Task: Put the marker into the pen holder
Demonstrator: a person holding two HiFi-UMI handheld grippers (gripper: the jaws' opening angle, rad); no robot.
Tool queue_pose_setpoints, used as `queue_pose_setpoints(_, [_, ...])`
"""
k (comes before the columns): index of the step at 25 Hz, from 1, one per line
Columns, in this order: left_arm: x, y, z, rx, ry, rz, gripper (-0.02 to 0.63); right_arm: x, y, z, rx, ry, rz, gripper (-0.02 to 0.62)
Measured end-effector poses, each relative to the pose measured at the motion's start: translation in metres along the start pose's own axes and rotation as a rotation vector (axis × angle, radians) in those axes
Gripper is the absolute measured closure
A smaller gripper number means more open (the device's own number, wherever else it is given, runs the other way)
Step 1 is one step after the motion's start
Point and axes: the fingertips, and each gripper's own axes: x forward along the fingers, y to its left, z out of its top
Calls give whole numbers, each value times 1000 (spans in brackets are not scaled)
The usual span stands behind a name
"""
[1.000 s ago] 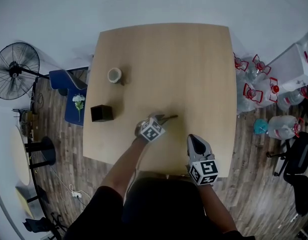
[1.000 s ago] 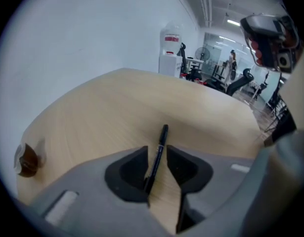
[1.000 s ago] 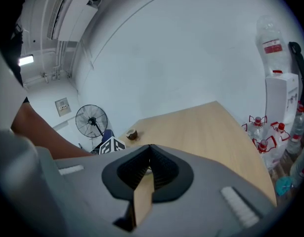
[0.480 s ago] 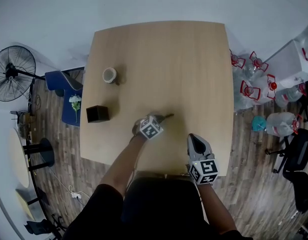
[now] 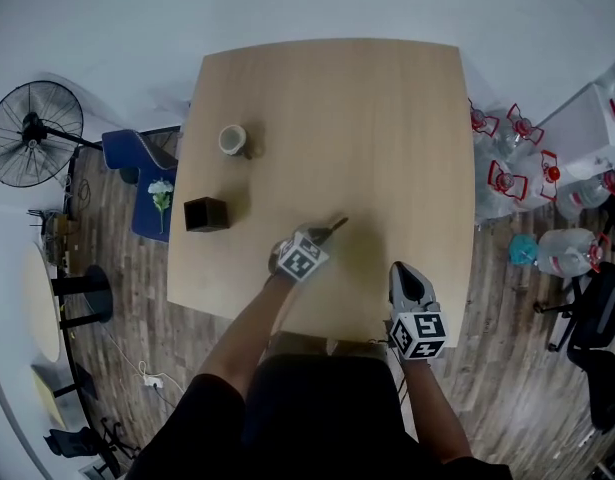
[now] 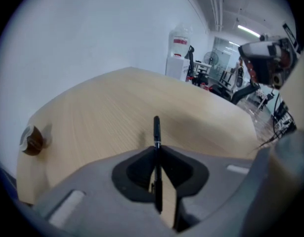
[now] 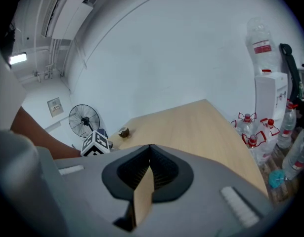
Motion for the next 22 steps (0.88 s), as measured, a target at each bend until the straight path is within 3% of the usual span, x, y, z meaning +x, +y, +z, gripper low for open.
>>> queue_pose_setpoints(3, [-38,2,12,-37,-86,37,561,3,3,5,13,-19,-5,595])
queue_pose_setpoints(5, [-71,7,18,-104,-167,70,561,6,14,9,-3,-24,4,595])
queue_pose_setpoints(8, [-132,17,24,-211,-319,126,561,10,45,17,-54,-32,40,595])
queue_pose_setpoints(12, [-218,22,18,-259,-500,163,560,21,103,27,-93,-46,96,595])
queue_pose_setpoints(19, [-356,16,-36,-302,-703,186,560,34,238,10,-224,-16,183,595])
queue_pose_setpoints(22, [-407,28,-80,-382,-781,191,560,43,298,-1,-253,-27,193,595])
